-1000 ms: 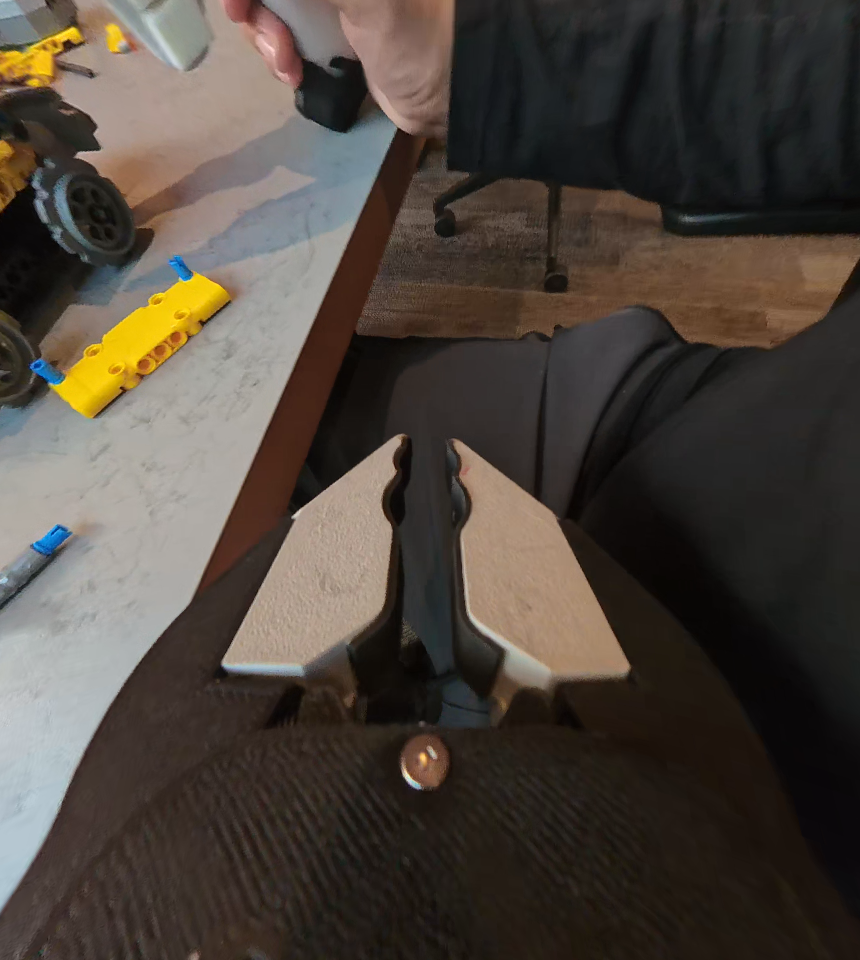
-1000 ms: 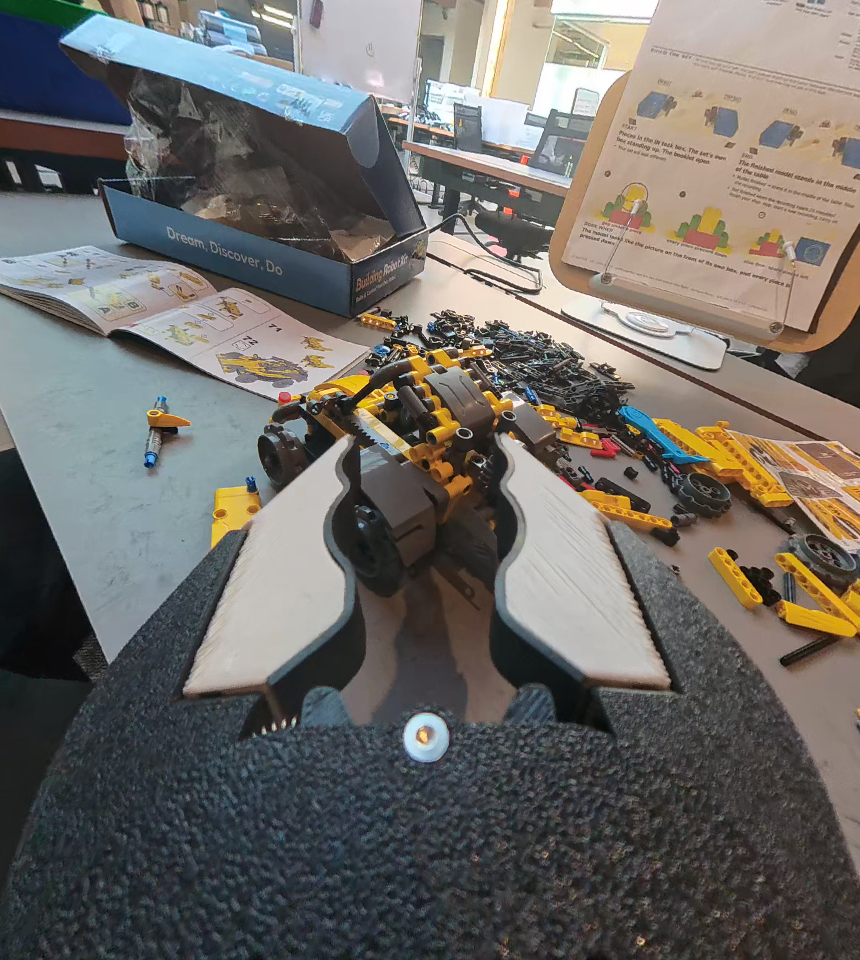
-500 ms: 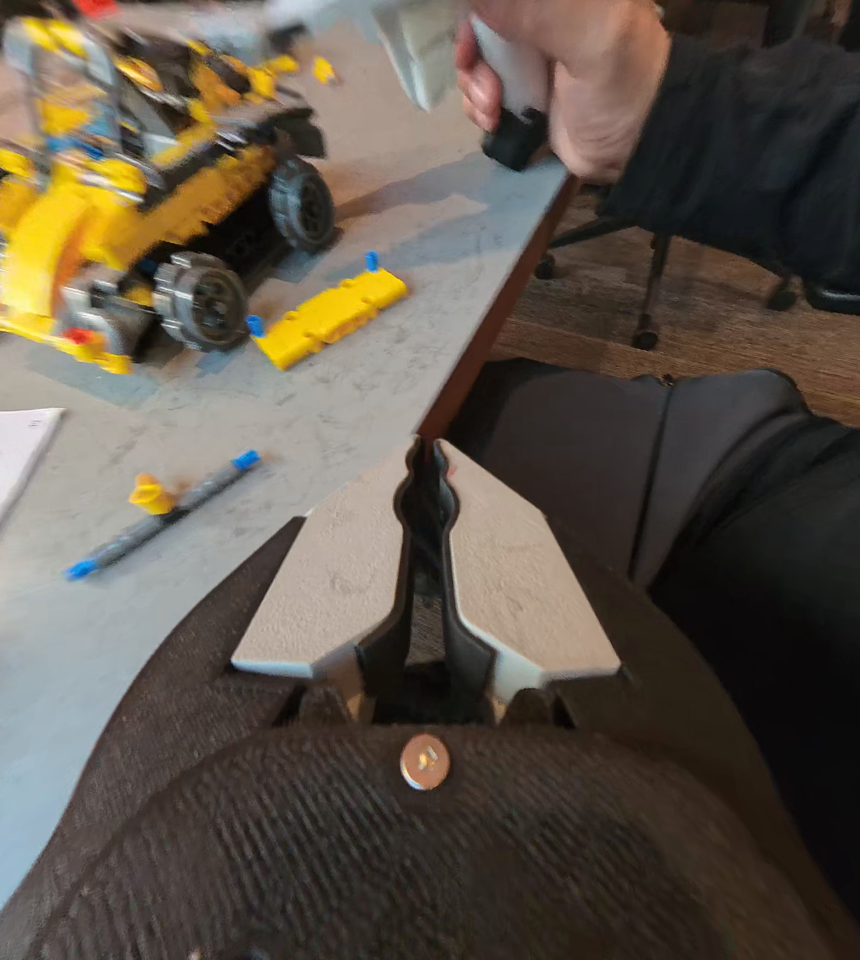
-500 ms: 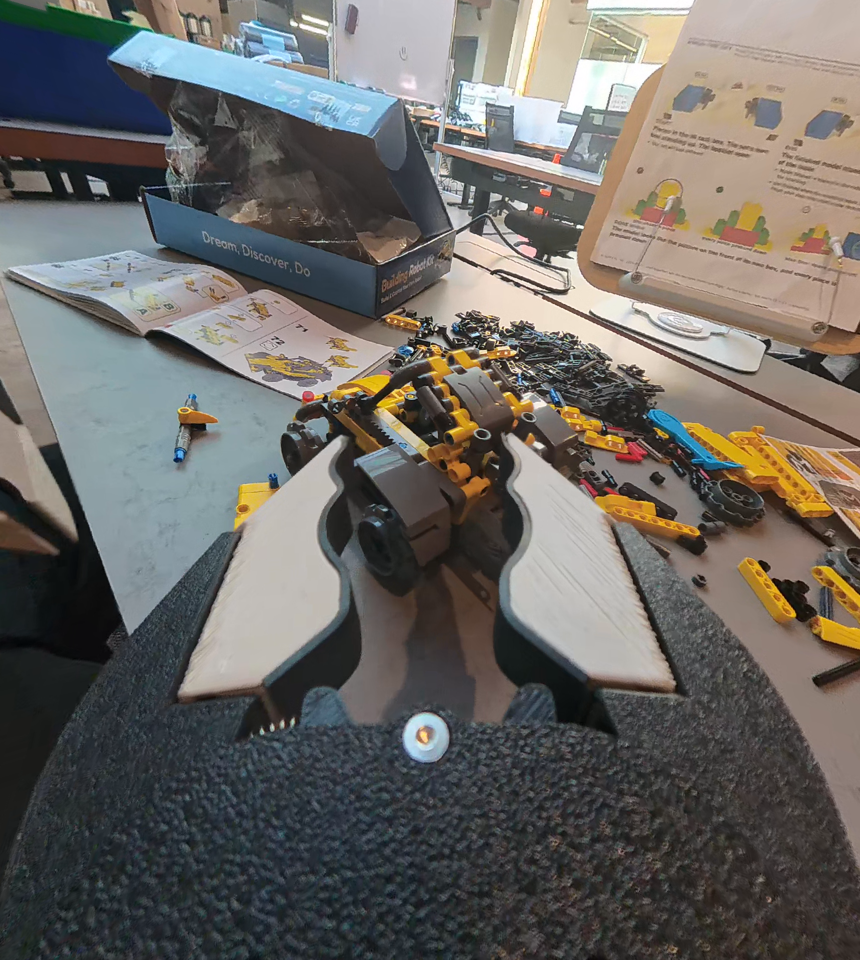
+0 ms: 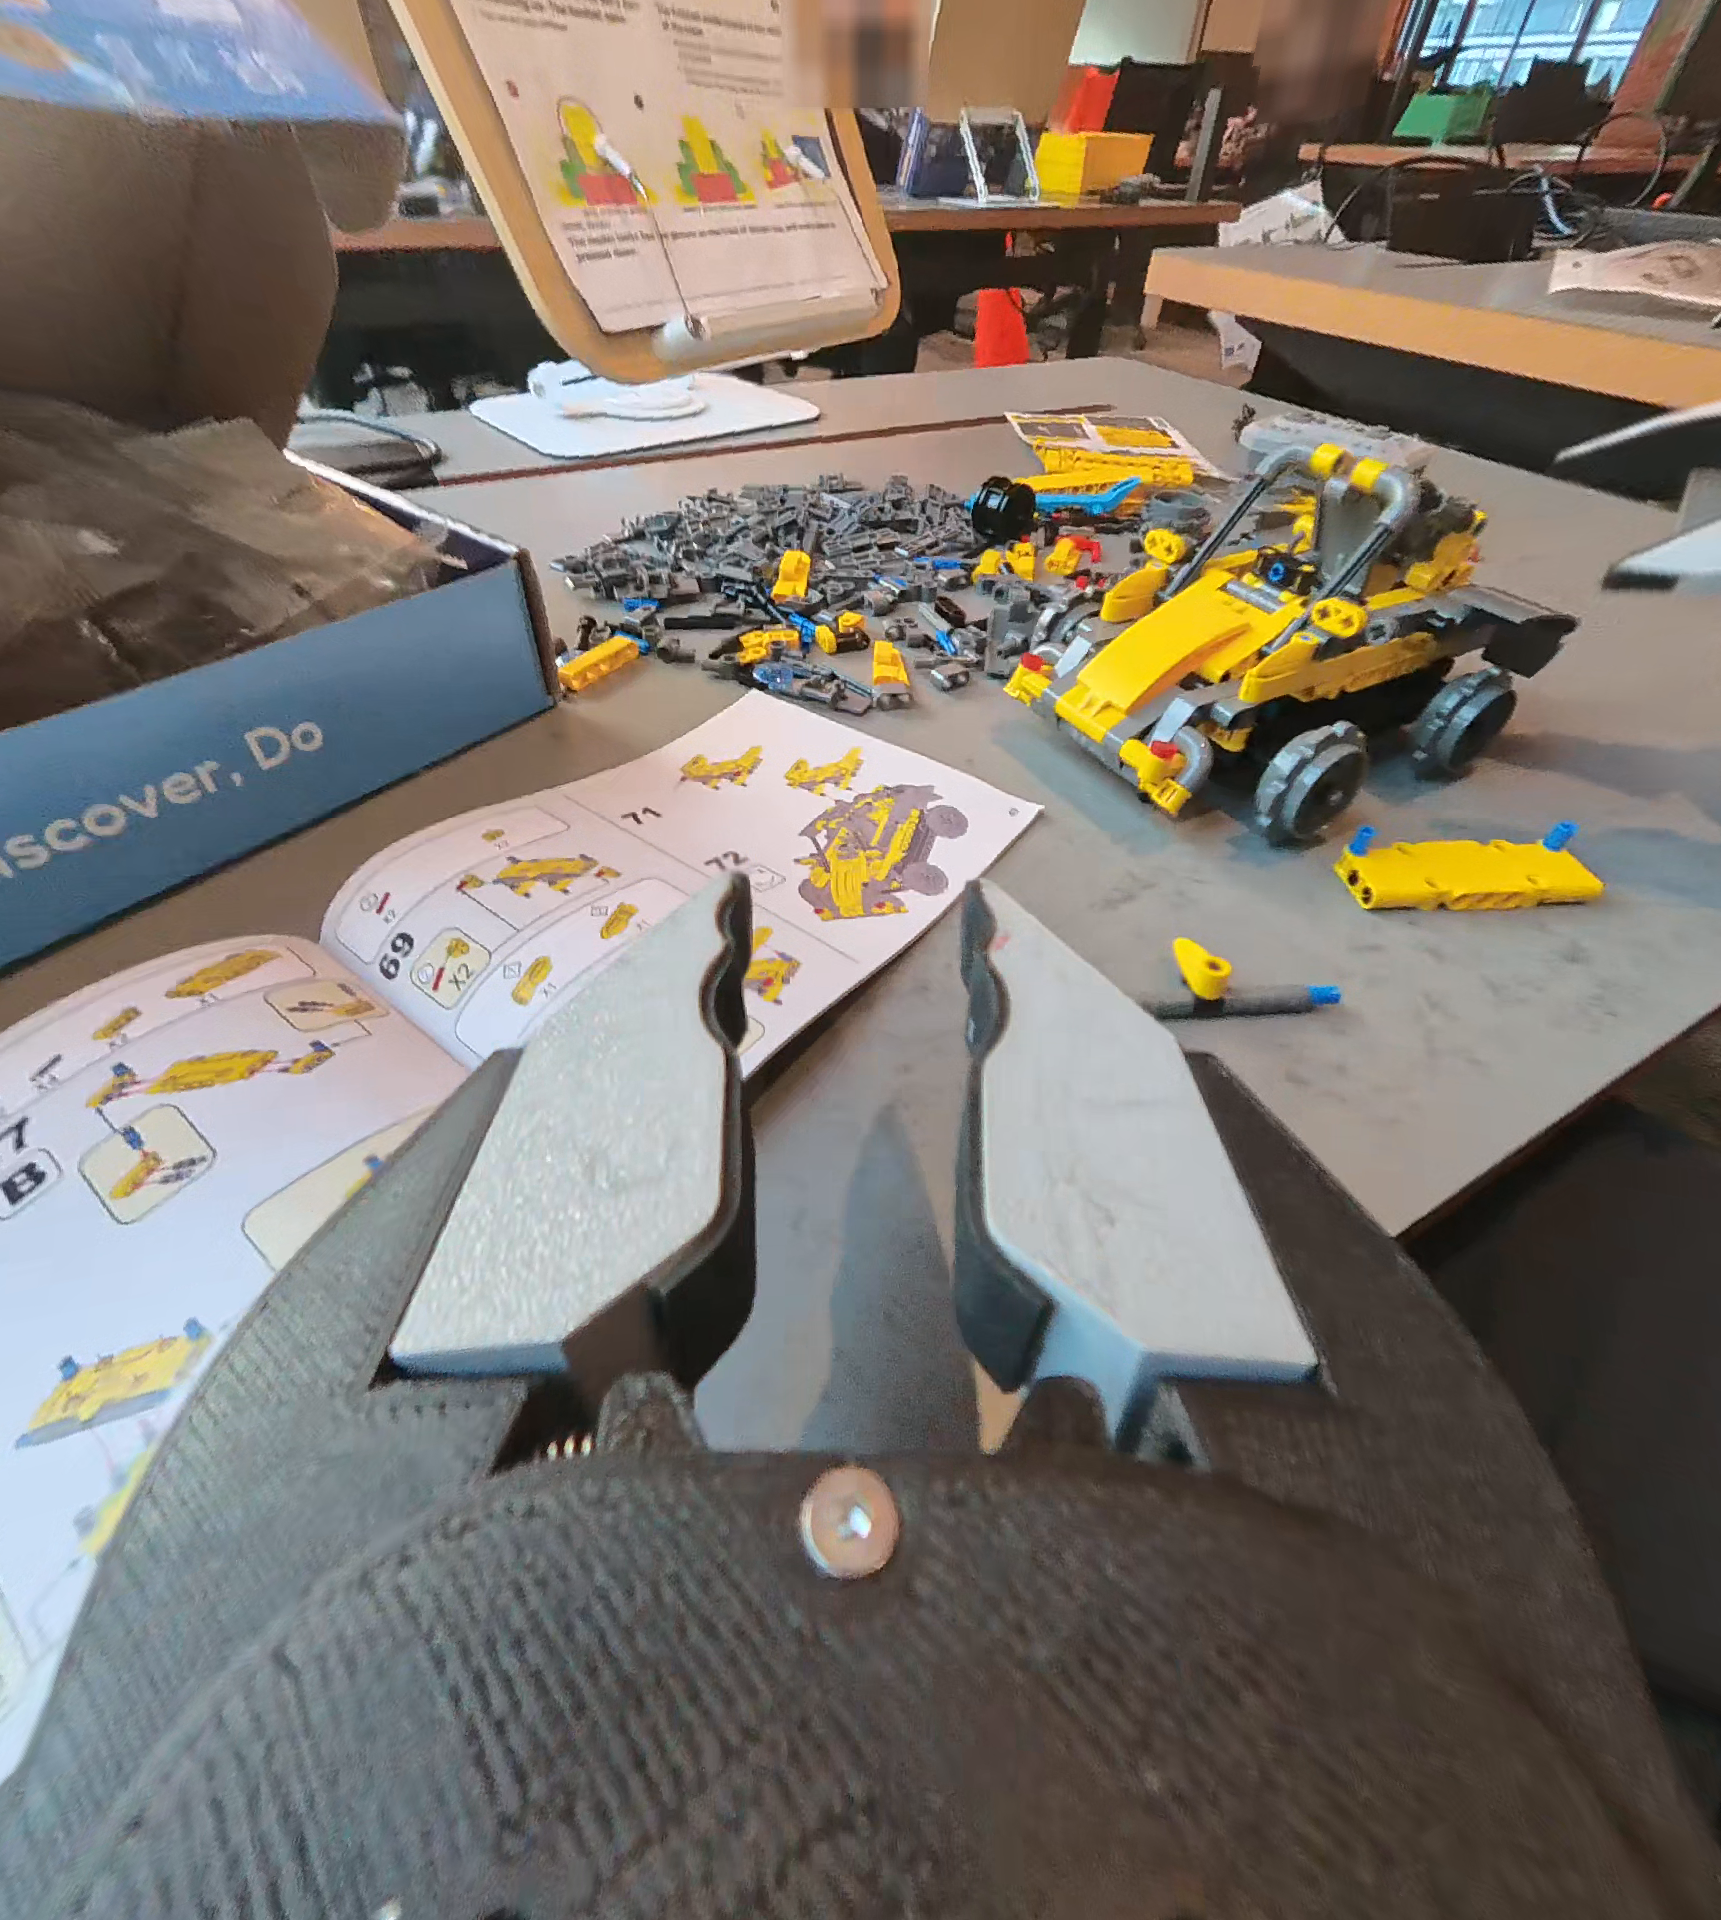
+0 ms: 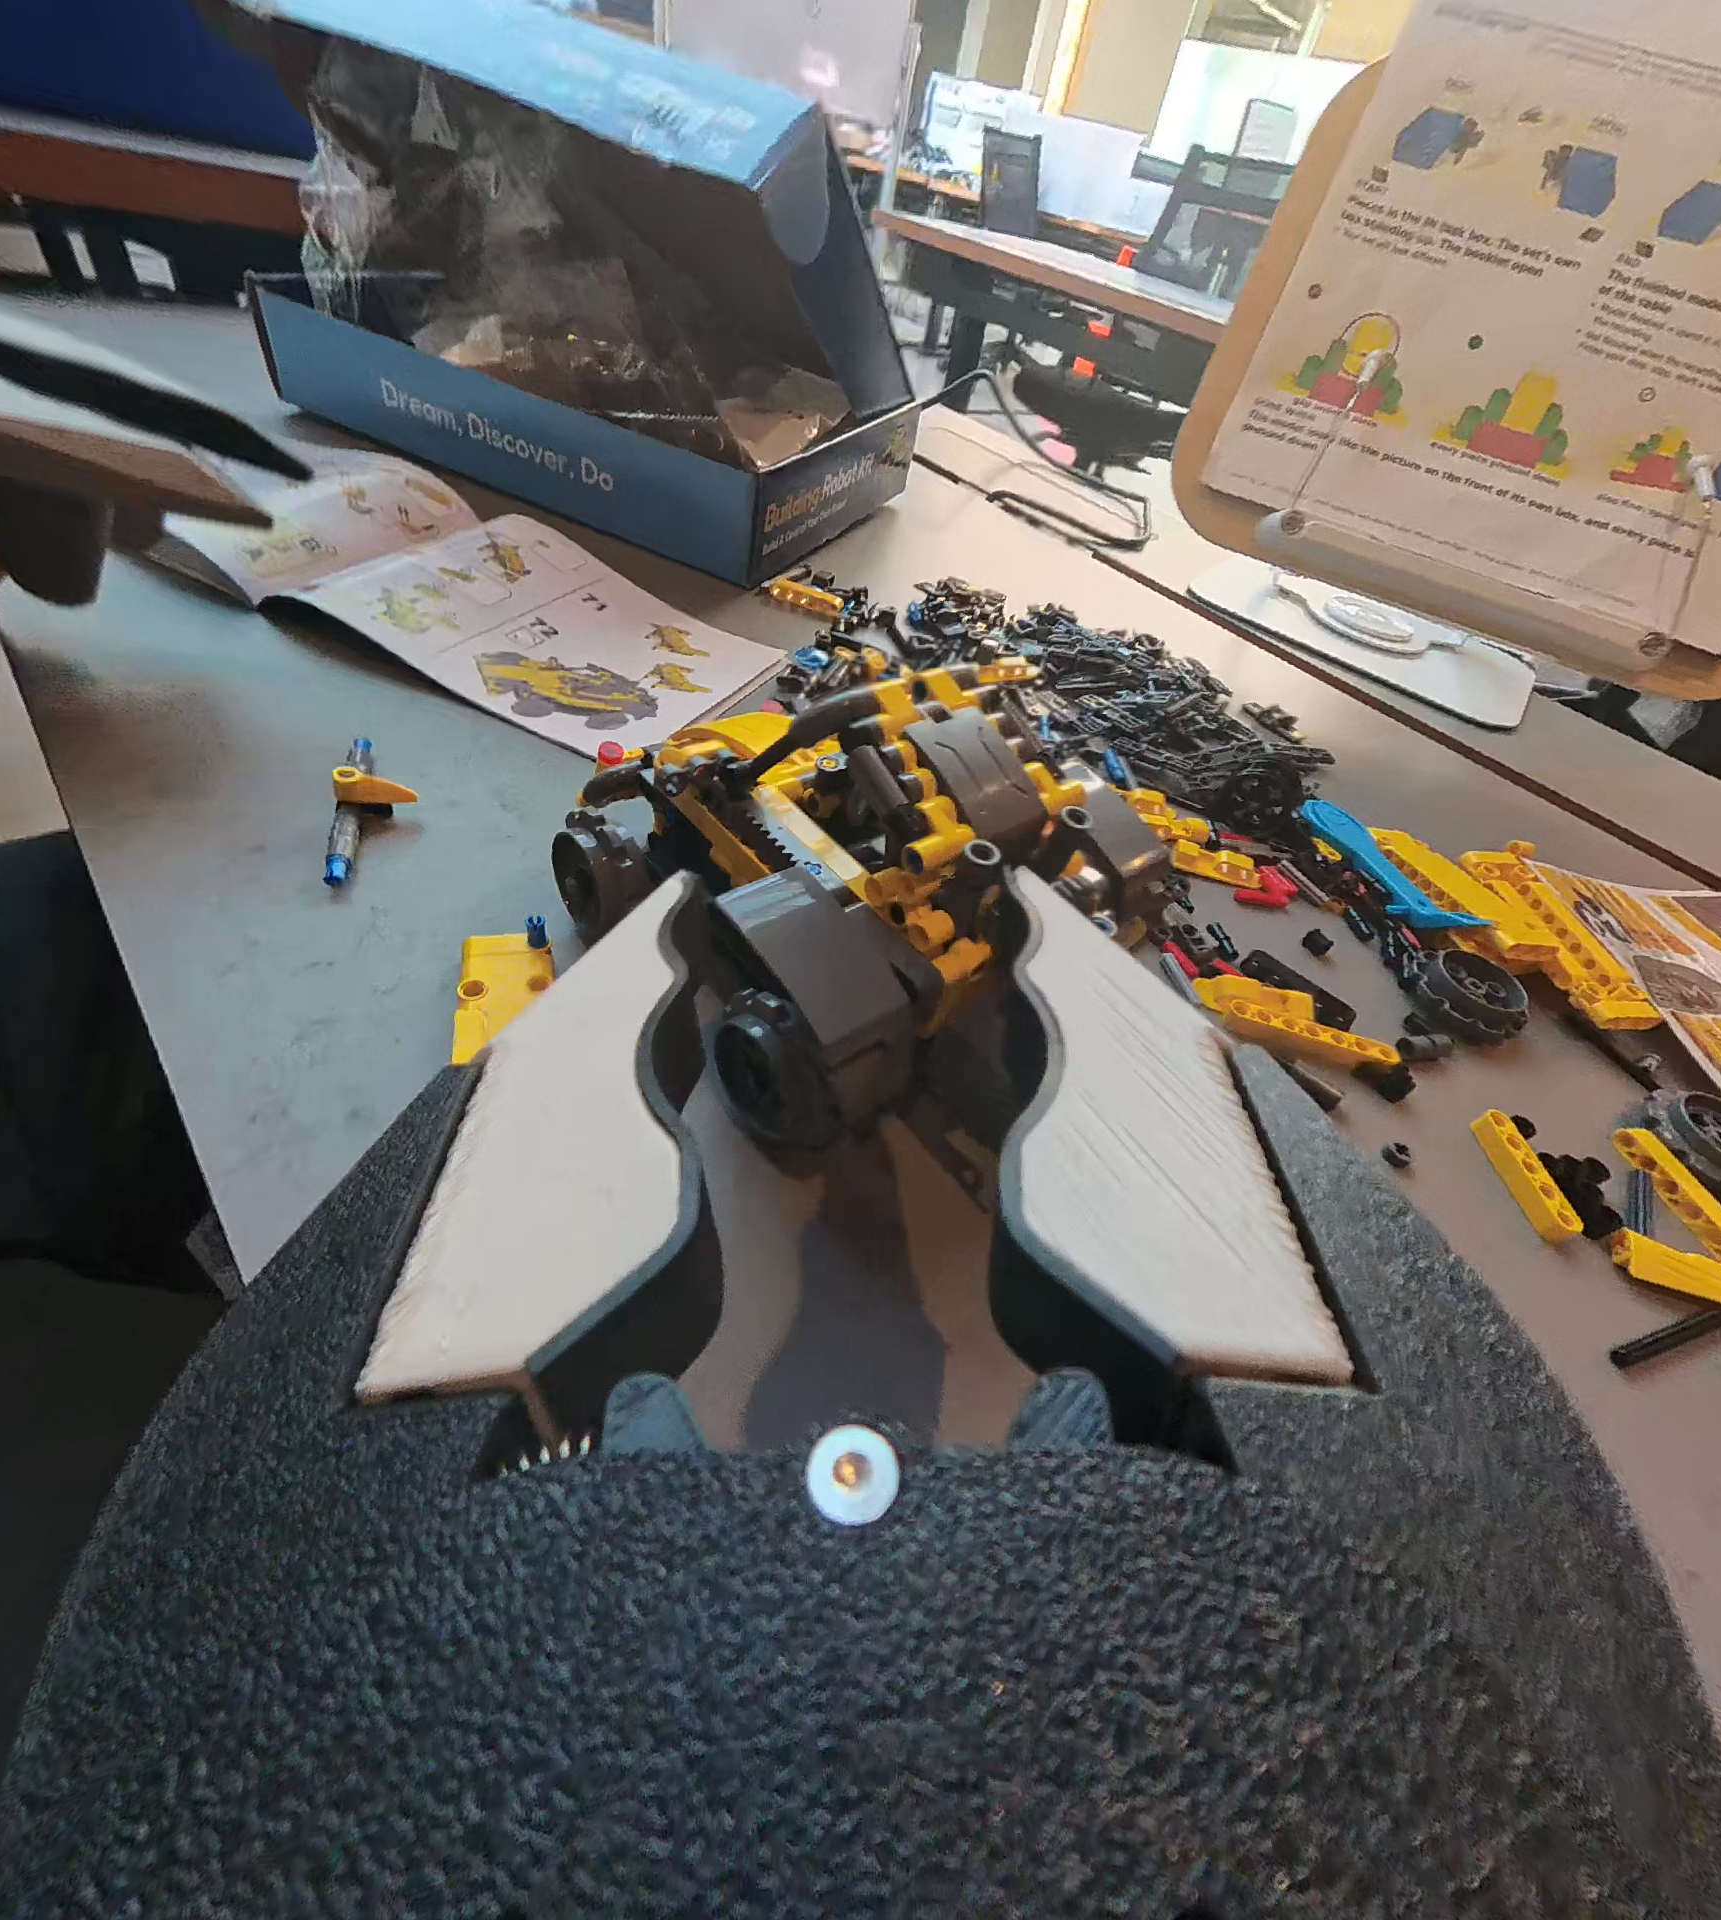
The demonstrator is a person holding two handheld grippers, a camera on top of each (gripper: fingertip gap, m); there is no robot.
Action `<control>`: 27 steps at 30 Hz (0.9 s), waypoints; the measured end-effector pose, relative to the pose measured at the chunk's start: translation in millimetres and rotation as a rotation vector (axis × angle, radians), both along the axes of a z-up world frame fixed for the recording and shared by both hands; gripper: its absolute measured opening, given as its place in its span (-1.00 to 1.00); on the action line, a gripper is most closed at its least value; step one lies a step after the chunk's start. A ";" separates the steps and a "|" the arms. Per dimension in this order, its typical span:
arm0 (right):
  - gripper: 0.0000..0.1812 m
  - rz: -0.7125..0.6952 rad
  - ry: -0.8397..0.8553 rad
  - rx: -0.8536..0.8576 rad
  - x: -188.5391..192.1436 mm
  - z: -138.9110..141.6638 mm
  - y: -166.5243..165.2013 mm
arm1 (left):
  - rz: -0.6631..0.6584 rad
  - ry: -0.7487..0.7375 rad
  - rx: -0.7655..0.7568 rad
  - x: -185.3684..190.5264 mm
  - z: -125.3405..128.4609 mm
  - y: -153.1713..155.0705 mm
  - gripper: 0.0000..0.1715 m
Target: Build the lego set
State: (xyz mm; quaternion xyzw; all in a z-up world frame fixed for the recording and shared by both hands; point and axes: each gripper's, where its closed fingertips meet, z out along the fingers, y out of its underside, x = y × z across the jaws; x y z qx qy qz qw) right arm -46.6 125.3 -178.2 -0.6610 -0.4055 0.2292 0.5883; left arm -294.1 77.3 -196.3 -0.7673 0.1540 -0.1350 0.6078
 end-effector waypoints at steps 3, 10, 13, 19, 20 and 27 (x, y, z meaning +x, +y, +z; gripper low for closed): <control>-0.39 -0.043 0.103 0.009 14.5 13.2 5.9 | -0.012 0.008 -0.024 2.9 -8.0 0.3 -0.55; -0.36 -0.204 0.157 -0.017 59.0 15.9 31.3 | -0.040 0.060 -0.042 9.3 -16.5 -1.8 -0.59; -0.39 -0.307 0.142 -0.014 76.7 13.6 45.7 | -0.056 0.065 -0.062 12.3 -22.0 -2.6 -0.62; -0.37 -0.374 0.091 0.004 82.1 9.7 61.8 | -0.062 0.116 -0.053 16.0 -25.2 -3.2 -0.66; -0.37 -0.370 0.086 0.006 80.0 9.6 63.5 | -0.063 0.120 -0.054 16.4 -25.7 -3.4 -0.66; -0.39 -0.467 -0.069 -0.014 92.6 -7.8 89.3 | -0.089 0.135 -0.057 21.2 -30.2 -5.6 -0.69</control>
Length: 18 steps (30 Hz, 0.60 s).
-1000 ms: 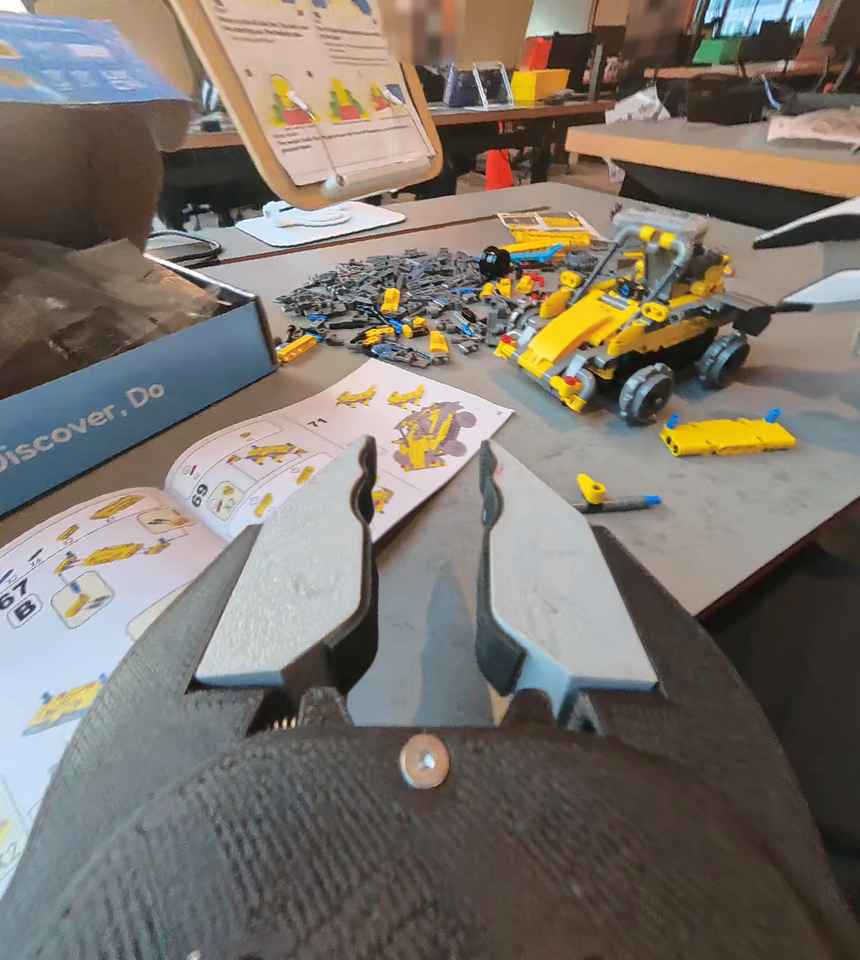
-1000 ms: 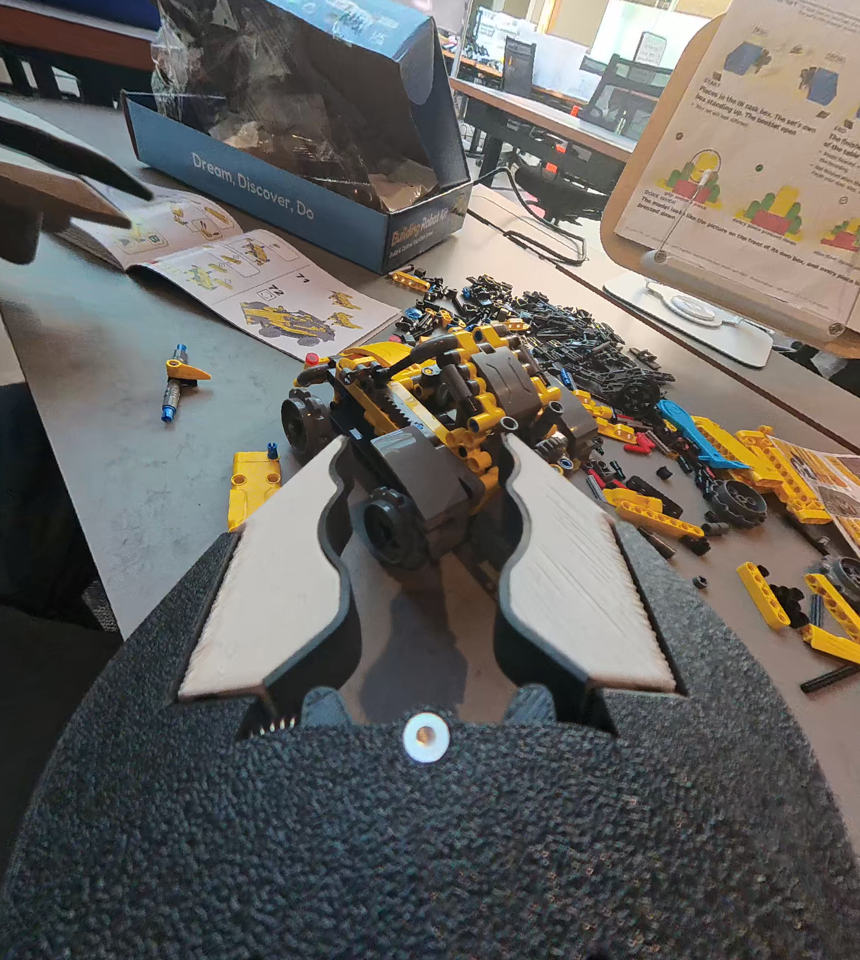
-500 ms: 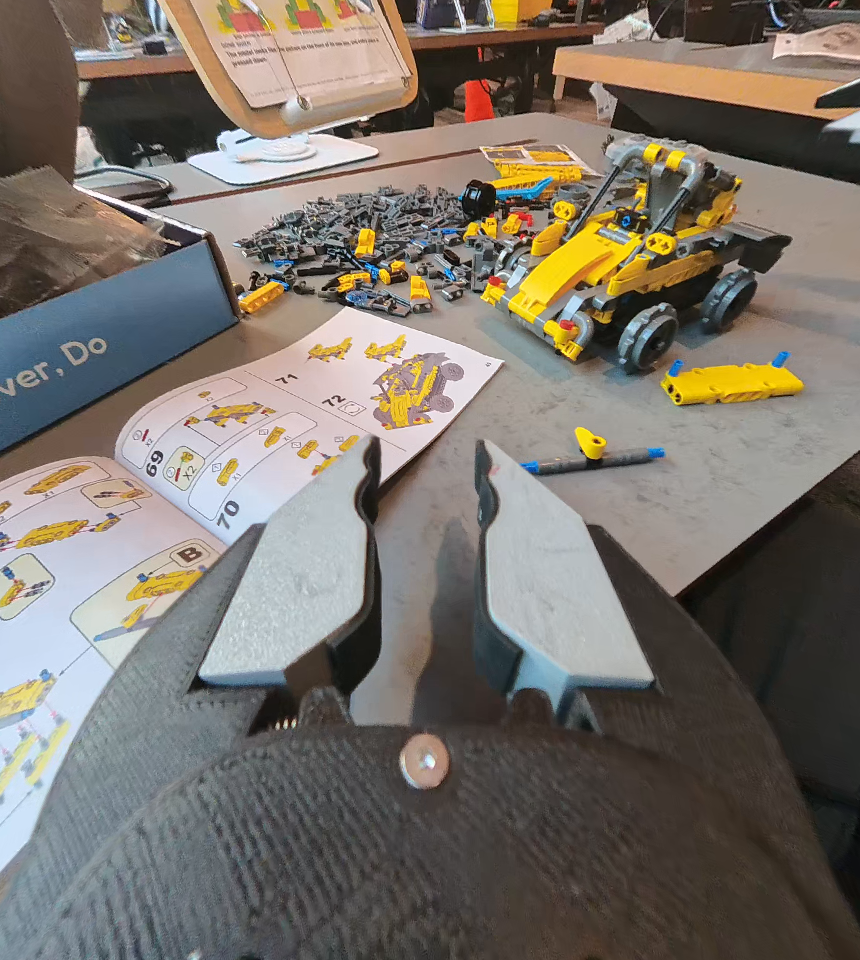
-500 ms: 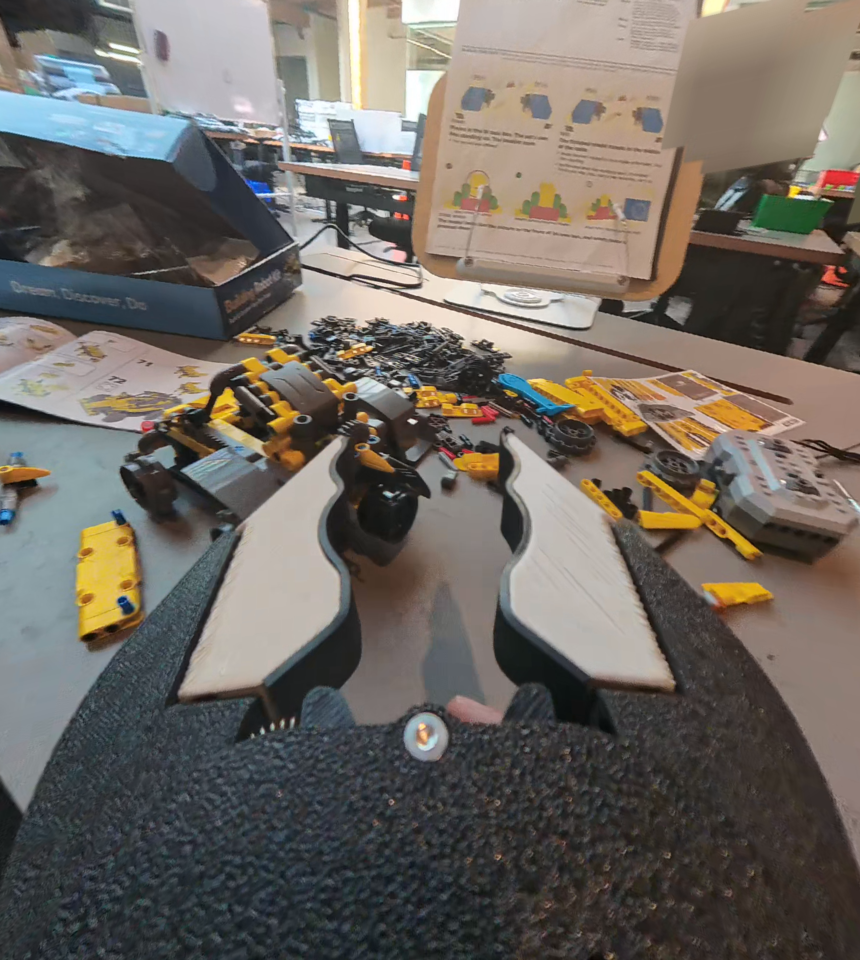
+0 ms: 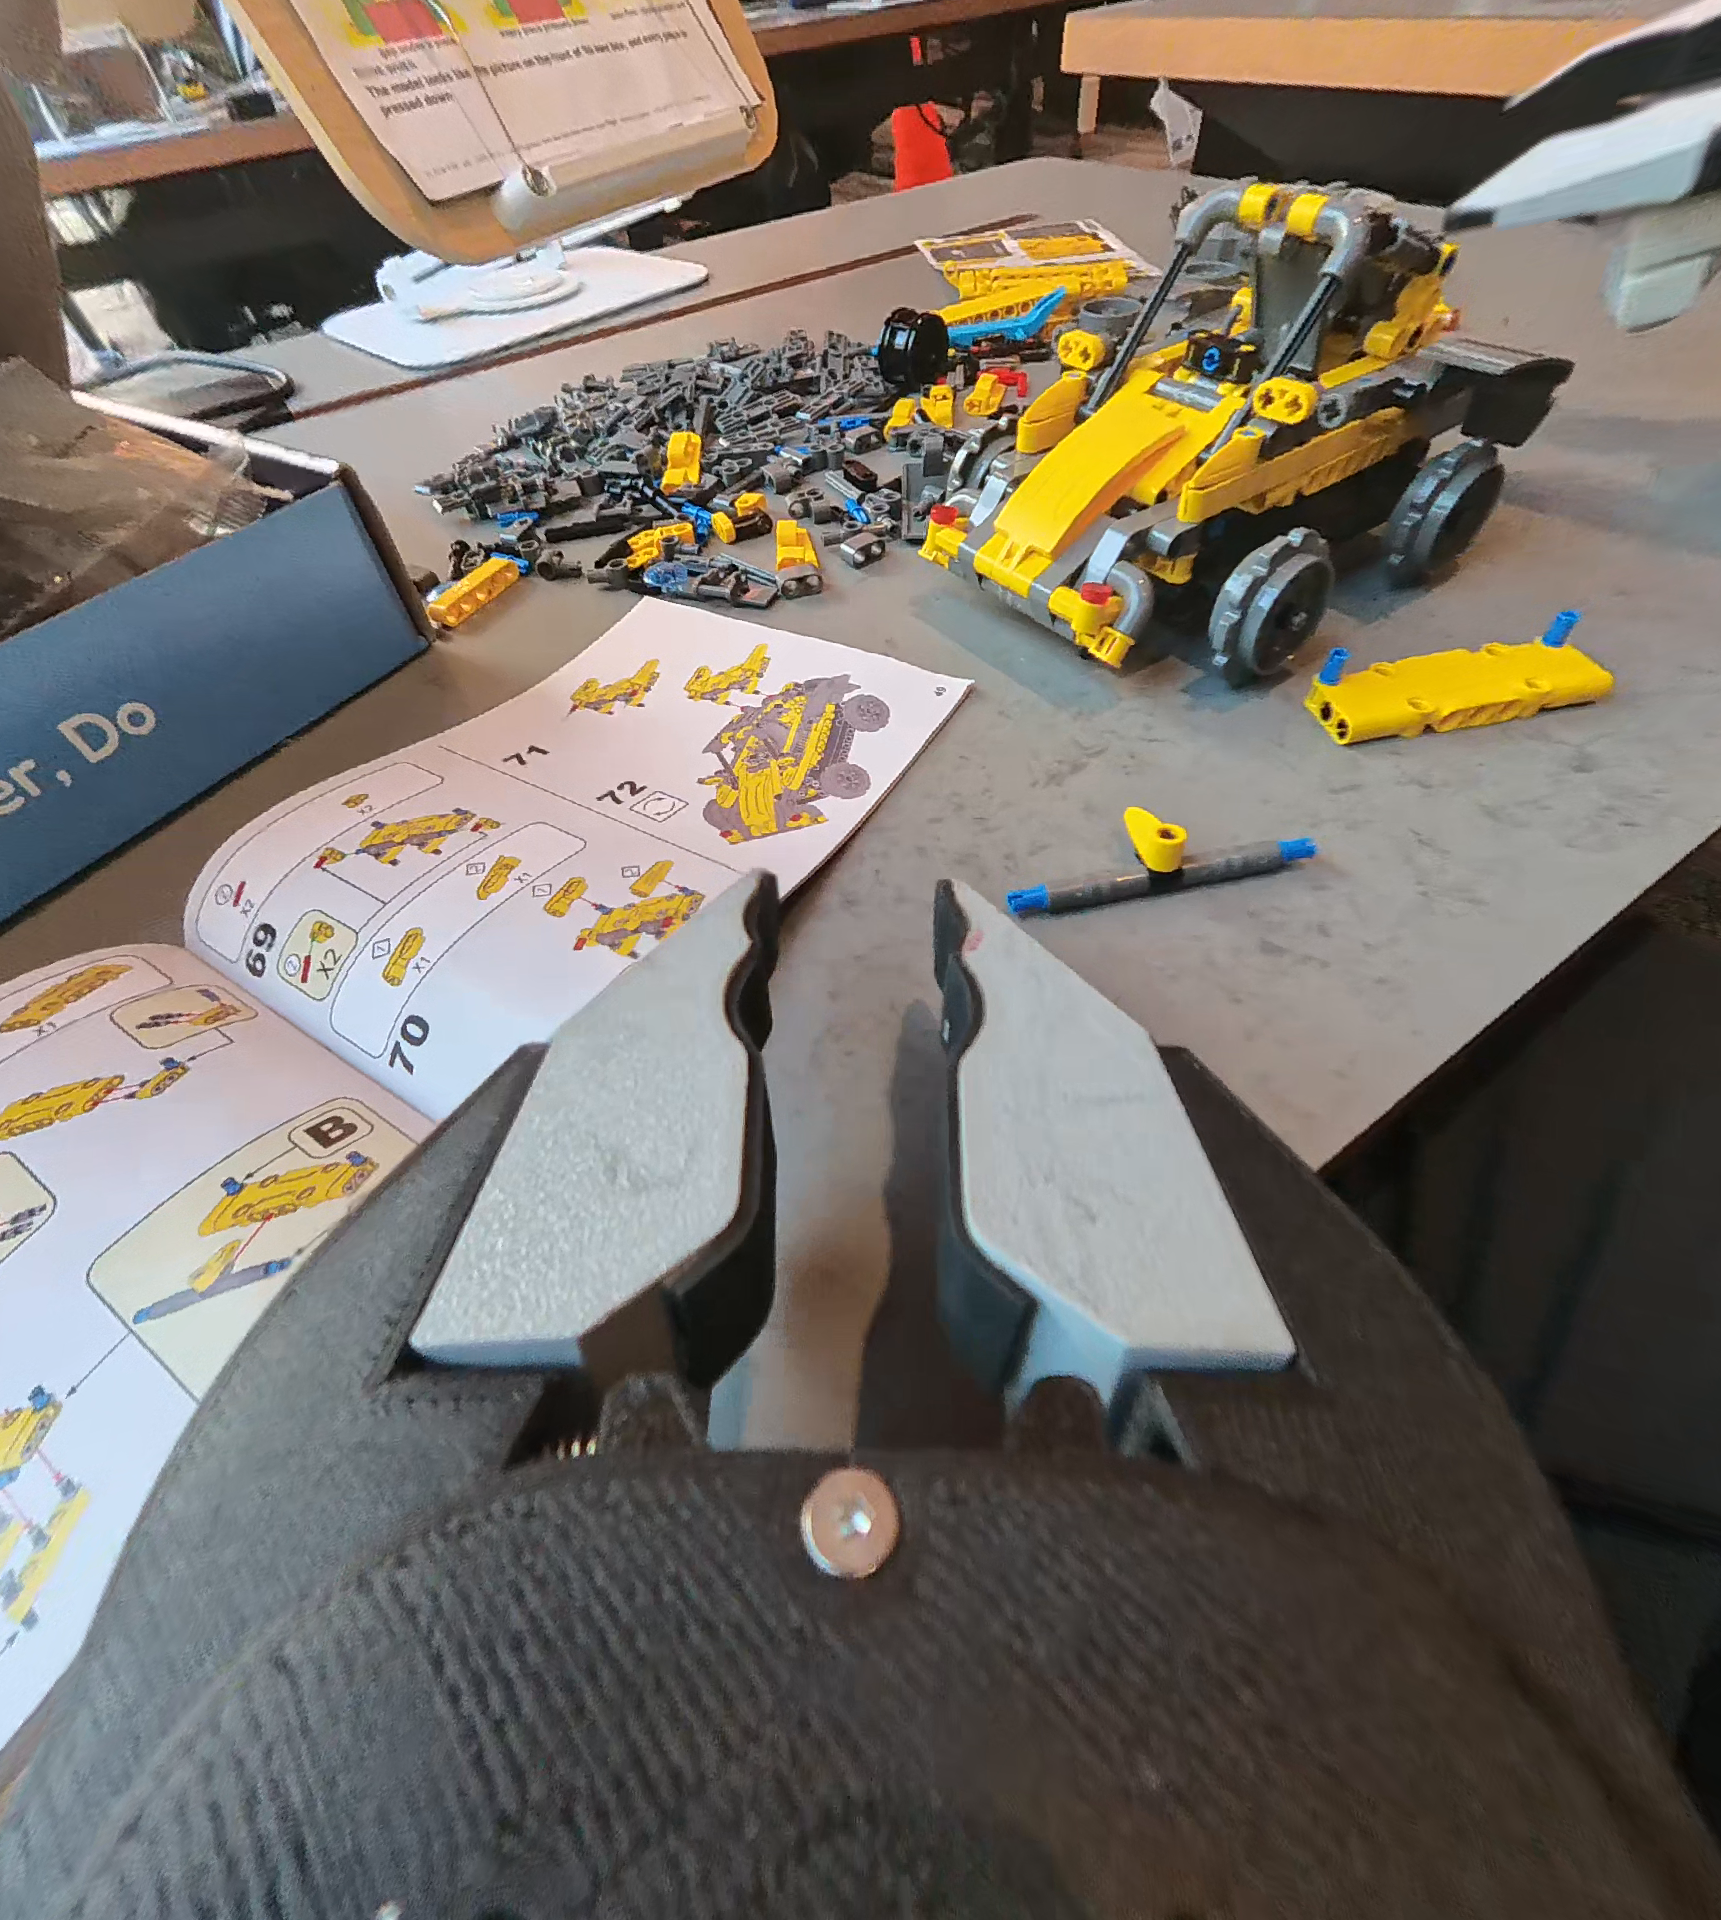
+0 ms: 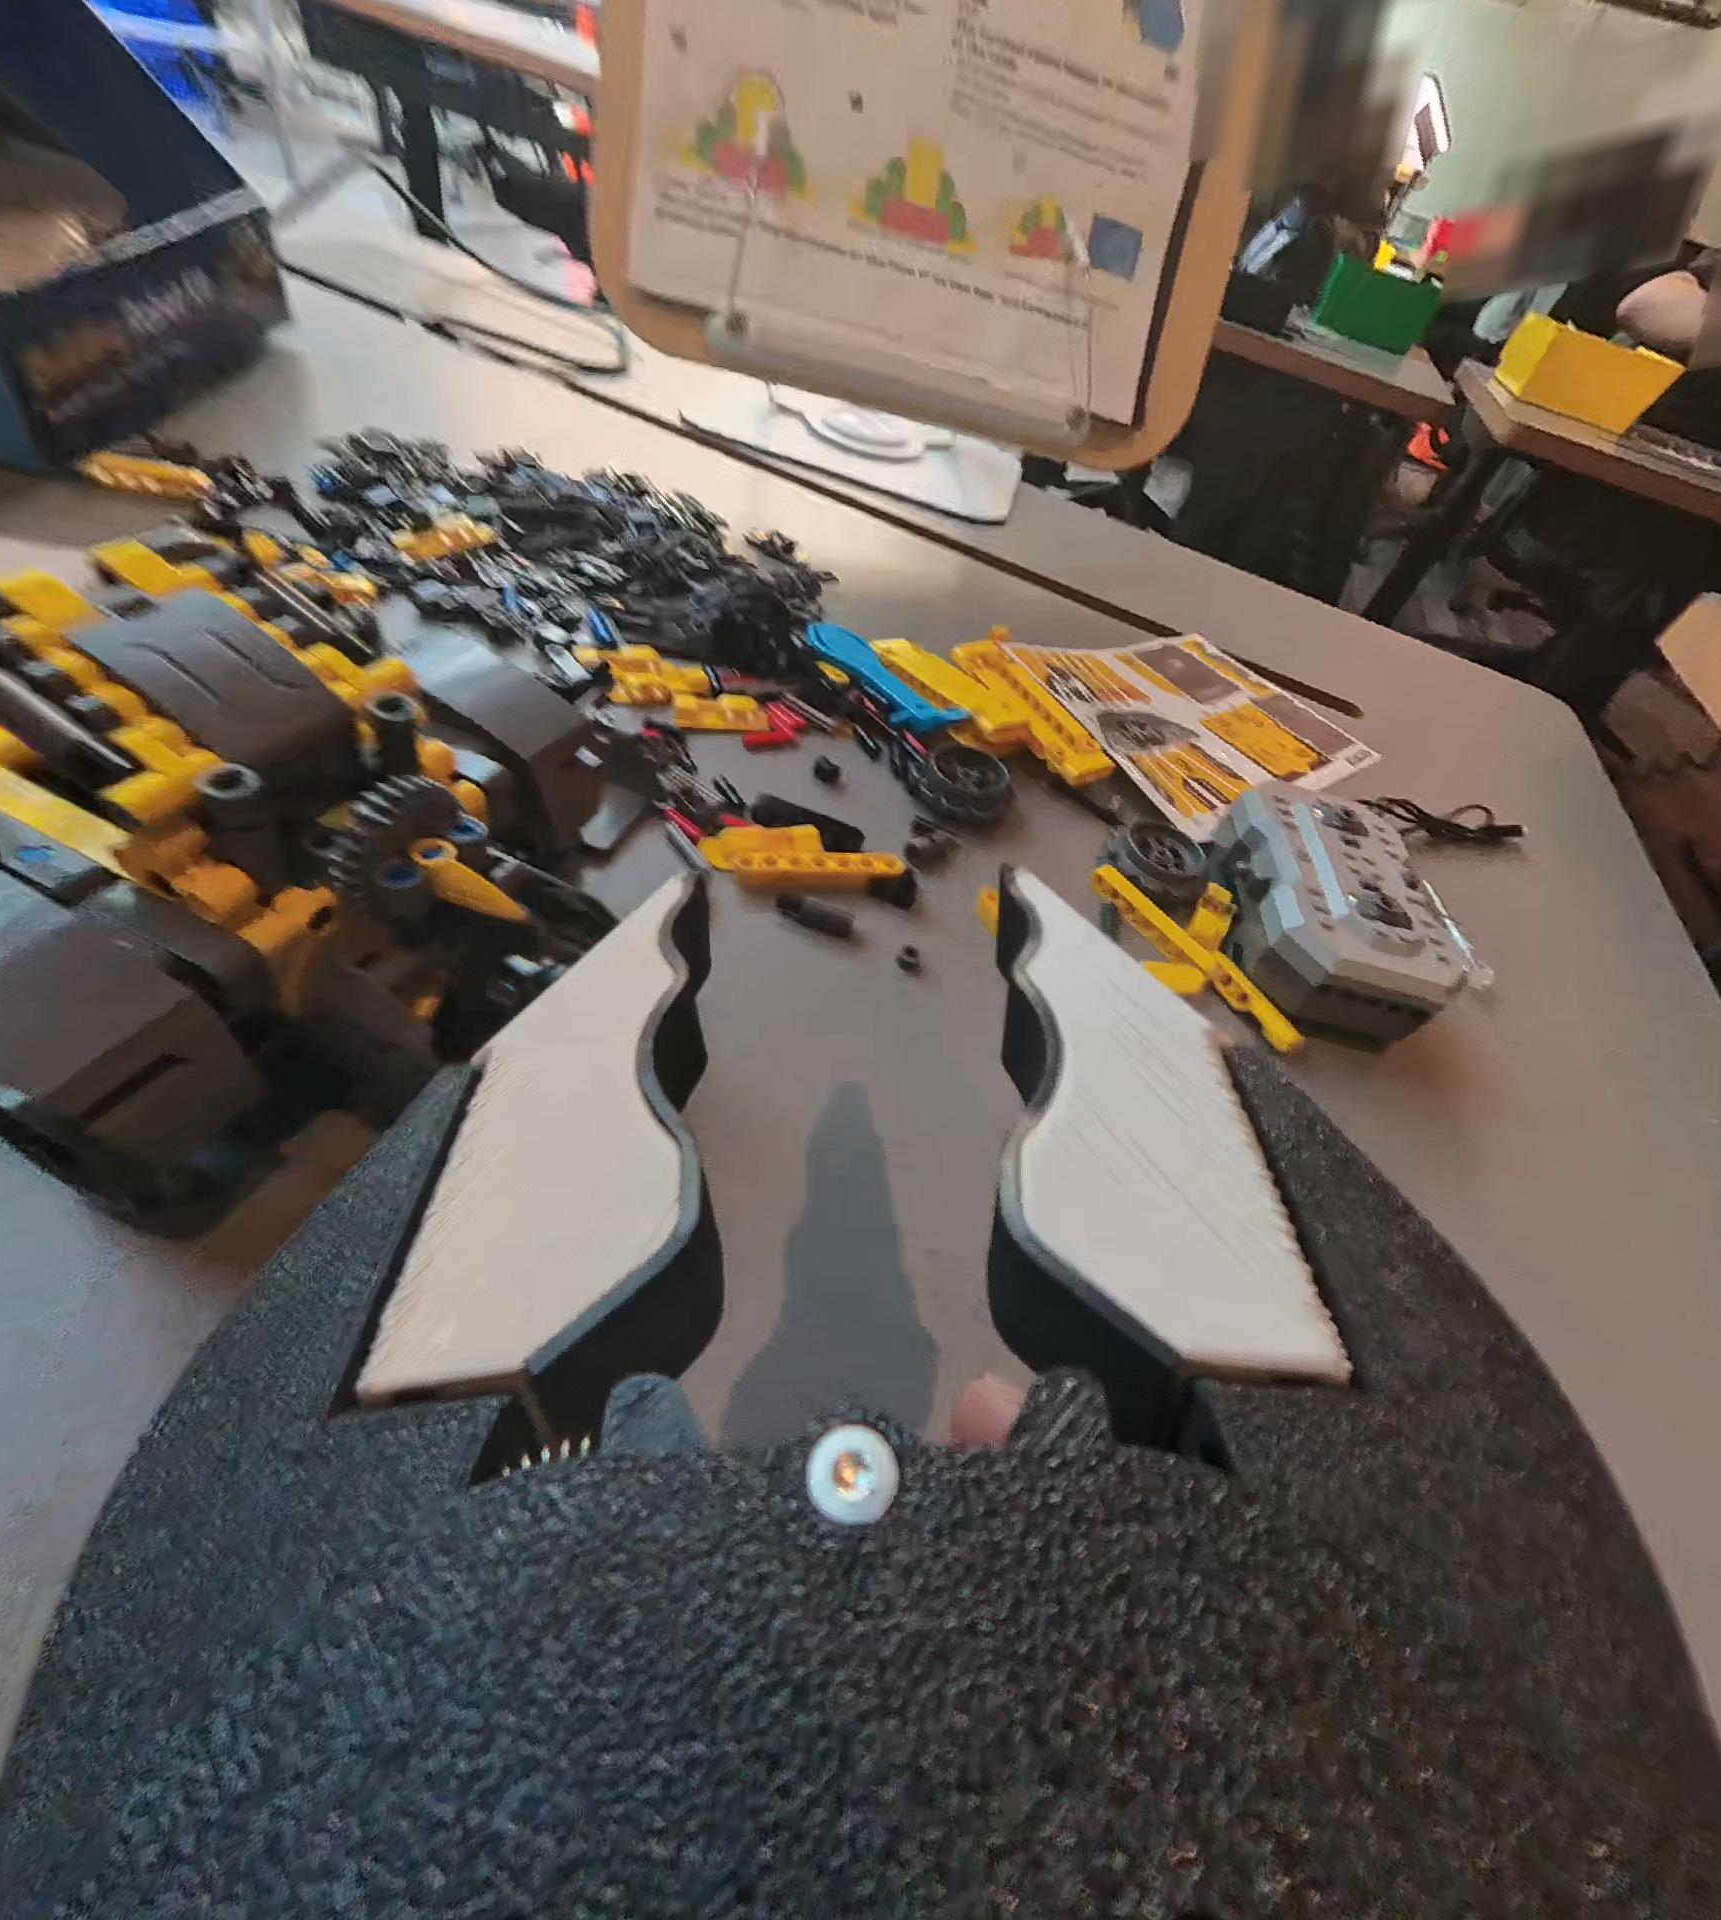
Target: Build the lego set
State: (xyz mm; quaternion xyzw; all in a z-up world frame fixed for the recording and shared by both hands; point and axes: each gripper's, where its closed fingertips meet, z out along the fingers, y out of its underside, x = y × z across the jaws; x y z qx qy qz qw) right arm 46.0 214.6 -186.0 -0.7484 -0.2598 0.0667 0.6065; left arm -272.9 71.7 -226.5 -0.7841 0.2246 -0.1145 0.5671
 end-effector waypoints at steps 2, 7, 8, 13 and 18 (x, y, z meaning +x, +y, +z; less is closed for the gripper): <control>-0.39 -0.082 -0.085 -0.028 18.9 -10.7 7.4 | -0.003 0.017 0.023 1.0 2.0 -0.4 -0.72; -0.50 -0.133 -0.076 -0.110 46.7 -21.3 12.7 | 0.003 0.035 0.009 1.1 -2.3 0.1 -0.73; -0.52 -0.110 -0.080 -0.131 47.2 -24.3 14.8 | 0.004 0.033 0.006 0.9 -2.9 0.1 -0.73; -0.68 0.031 -0.126 -0.283 38.6 -43.5 42.2 | -0.001 0.013 0.004 2.0 -3.5 -0.1 -0.73; -0.63 0.130 -0.131 -0.470 31.3 -63.6 76.4 | -0.008 0.022 0.007 2.7 -3.5 -0.8 -0.73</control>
